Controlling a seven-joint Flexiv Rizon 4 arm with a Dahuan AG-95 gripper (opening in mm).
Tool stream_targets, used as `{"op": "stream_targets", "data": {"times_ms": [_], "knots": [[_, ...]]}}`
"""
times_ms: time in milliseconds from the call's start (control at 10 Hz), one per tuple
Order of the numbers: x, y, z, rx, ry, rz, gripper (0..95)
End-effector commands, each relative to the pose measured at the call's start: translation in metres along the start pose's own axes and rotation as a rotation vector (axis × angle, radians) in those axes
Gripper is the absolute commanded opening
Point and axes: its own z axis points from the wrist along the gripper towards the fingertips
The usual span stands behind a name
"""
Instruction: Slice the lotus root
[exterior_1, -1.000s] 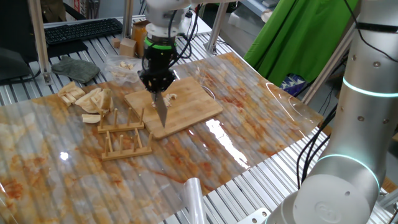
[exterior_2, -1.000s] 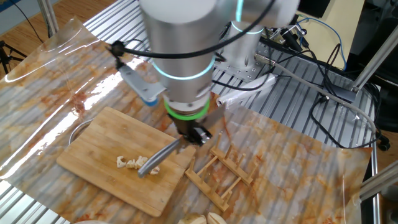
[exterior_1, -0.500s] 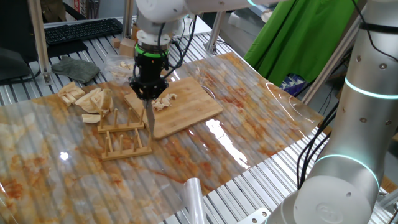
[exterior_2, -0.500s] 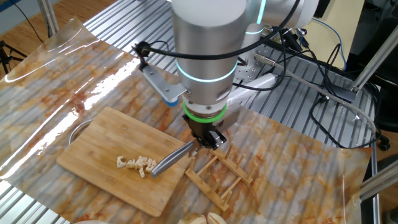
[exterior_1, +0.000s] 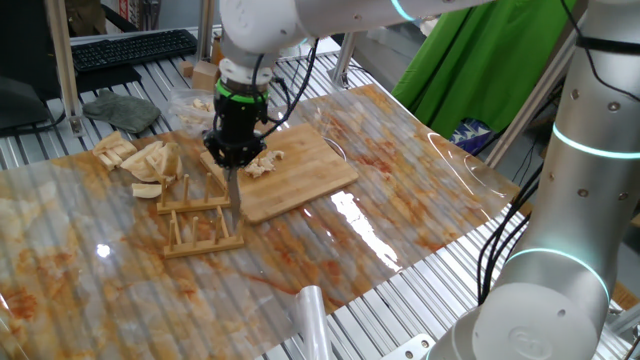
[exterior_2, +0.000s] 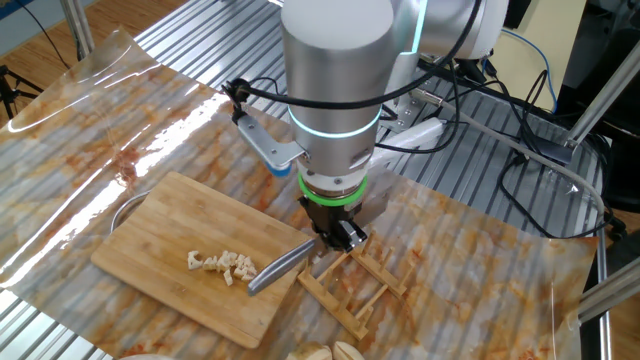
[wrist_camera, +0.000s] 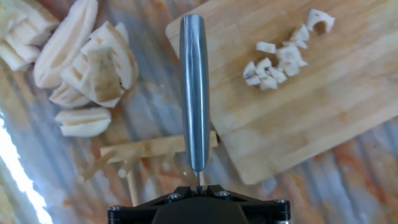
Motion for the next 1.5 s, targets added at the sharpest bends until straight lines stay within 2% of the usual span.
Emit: {"op": "stream_targets", "data": {"times_ms": [100,200,500,800,1200,1500], "knots": [[-0.002,0.004,0.006,0.003,-0.012,-0.018,0.0],[-0.003,0.005,0.009,0.004,-0.012,-0.026,0.0],[-0.005,0.012,0.028,0.030,-0.025,-0.067,0.0],[-0.005,0.016,0.041,0.078,-0.032,-0.104,0.0],[0.000,0.015,0.050,0.072,-0.031,-0.094,0.0],[-0.001,0.015,0.055,0.069,-0.033,-0.095,0.0]]}}
